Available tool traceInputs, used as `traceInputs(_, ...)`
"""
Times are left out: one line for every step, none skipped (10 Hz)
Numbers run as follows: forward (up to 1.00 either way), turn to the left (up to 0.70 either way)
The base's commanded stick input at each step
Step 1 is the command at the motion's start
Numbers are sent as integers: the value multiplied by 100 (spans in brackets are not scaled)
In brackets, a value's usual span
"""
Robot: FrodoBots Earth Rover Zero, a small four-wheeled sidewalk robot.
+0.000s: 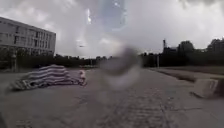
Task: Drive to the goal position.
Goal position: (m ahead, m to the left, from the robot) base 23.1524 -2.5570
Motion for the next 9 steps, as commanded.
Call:
traceInputs(70,-8)
traceInputs(70,0)
traceInputs(70,0)
traceInputs(70,0)
traceInputs(70,0)
traceInputs(70,0)
traceInputs(70,0)
traceInputs(70,-29)
traceInputs(70,-30)
